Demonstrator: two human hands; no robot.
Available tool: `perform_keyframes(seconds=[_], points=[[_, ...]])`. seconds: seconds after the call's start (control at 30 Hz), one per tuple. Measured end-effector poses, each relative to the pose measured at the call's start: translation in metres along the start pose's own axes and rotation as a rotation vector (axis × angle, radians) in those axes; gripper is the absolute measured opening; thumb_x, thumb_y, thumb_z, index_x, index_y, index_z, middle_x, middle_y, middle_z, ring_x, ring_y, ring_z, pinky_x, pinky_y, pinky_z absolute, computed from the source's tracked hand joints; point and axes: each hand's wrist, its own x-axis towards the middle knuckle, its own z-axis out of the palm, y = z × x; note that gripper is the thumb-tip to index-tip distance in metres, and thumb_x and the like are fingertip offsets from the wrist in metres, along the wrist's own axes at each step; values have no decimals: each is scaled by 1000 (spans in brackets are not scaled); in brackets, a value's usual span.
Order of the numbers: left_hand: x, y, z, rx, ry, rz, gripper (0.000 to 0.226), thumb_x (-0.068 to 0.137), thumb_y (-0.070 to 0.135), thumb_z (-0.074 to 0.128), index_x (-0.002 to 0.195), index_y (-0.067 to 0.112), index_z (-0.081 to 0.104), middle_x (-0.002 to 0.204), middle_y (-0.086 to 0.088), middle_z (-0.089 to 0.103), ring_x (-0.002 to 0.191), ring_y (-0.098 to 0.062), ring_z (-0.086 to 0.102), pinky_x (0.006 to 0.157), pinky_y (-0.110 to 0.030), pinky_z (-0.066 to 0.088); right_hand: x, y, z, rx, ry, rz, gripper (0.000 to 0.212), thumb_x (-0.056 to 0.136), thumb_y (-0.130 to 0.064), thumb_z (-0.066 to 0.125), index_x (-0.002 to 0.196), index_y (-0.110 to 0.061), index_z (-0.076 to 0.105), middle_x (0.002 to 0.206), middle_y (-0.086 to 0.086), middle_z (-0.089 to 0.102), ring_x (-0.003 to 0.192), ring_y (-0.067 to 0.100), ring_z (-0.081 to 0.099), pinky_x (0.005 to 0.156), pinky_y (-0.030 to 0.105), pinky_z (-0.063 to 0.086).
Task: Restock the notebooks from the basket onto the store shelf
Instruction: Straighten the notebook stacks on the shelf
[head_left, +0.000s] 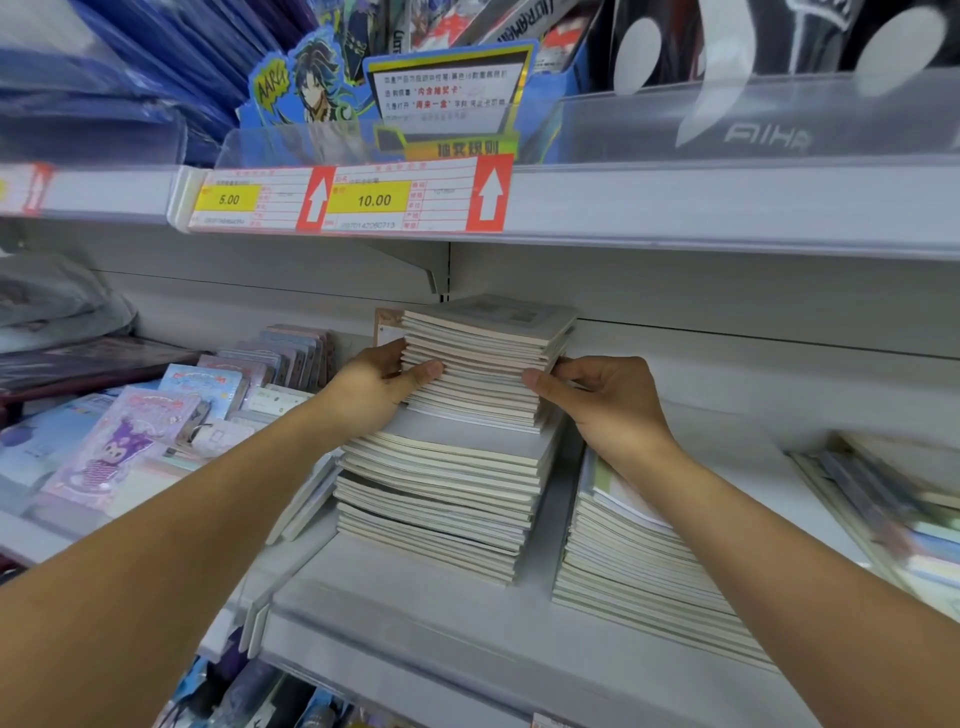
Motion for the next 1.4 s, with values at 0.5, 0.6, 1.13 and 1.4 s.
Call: perform_keyframes(seconds=[0.5, 0.6, 1.13, 1.4], points=[[3, 10, -2, 4, -10, -93, 72, 91, 45, 58, 150, 11, 34, 152, -1, 39, 140, -21, 36, 114, -28, 25, -4, 3, 3, -372, -83, -114, 42, 95, -48, 57, 91, -11, 77, 85, -1, 76, 85, 12, 70, 83, 37, 55], [0, 15, -5, 9, -55, -63, 60, 86, 46, 64, 138, 19, 50, 133, 8, 58, 126, -14, 53, 105, -25, 37, -5, -3, 3, -254, -31, -66, 30, 87, -45, 71, 88, -16, 79, 84, -5, 77, 84, 9, 72, 86, 37, 57], [0, 25, 5, 83, -4, 1, 36, 89, 43, 62, 120, 24, 57, 102, 19, 64, 90, 6, 58, 75, -6, 40, -4, -2, 5, -352, -136, -60, 50, 92, -49, 62, 134, -23, 59, 128, -7, 65, 99, -5, 63, 95, 17, 51], [0, 31, 8, 170, -18, -8, 44, 92, 36, 62, 130, 15, 55, 112, 9, 58, 100, -10, 53, 89, -18, 35, -8, -2, 0, -199, -104, -54, 39, 85, -39, 69, 115, -15, 70, 110, -8, 74, 105, 8, 69, 100, 39, 52]])
